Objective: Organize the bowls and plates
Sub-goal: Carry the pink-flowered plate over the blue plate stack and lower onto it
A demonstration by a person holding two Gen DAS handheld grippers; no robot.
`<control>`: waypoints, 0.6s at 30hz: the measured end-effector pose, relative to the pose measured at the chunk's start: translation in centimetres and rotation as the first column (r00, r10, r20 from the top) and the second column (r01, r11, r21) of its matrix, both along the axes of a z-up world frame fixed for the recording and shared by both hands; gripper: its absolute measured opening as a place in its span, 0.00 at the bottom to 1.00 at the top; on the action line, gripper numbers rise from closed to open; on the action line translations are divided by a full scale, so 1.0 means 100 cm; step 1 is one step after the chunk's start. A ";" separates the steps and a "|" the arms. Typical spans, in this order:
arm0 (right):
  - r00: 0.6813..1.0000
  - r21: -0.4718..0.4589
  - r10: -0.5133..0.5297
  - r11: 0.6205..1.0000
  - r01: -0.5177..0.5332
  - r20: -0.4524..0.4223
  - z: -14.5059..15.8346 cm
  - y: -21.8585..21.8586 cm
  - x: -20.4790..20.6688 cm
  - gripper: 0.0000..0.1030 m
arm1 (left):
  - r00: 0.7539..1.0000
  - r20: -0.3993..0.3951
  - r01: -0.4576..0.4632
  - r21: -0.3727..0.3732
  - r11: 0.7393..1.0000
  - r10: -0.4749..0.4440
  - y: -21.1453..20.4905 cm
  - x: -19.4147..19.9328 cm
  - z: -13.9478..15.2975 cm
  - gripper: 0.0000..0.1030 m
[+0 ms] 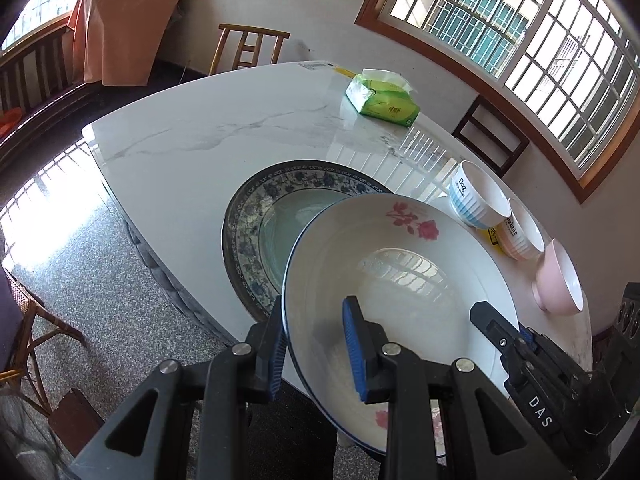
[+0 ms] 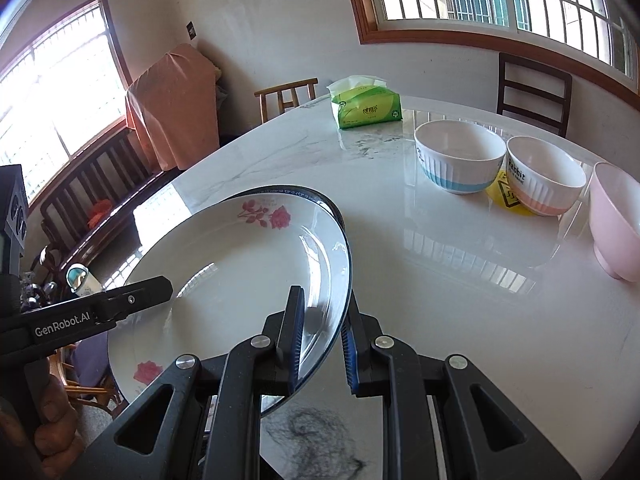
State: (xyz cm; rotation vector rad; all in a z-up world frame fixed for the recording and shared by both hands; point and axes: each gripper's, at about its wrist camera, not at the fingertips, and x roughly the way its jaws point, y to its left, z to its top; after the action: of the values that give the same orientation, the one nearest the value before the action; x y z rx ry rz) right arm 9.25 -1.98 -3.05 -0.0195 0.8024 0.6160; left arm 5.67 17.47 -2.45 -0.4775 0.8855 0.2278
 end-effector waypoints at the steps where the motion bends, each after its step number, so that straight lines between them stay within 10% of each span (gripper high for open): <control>1: 1.000 -0.003 0.004 1.000 -0.004 0.001 -0.001 0.003 0.002 0.17 | 1.000 -0.001 -0.005 -0.003 1.000 0.005 0.002 0.001 -0.001 0.26; 18: 1.000 -0.022 0.025 0.999 -0.025 -0.019 -0.012 0.032 0.026 0.17 | 0.999 -0.017 -0.029 -0.021 0.999 0.029 0.027 0.026 -0.012 0.26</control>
State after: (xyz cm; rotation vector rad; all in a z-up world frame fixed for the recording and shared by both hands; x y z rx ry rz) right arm 11.81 1.17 -4.20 -0.0439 0.8286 0.6315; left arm 8.25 20.15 -3.69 -0.5092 0.8991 0.2492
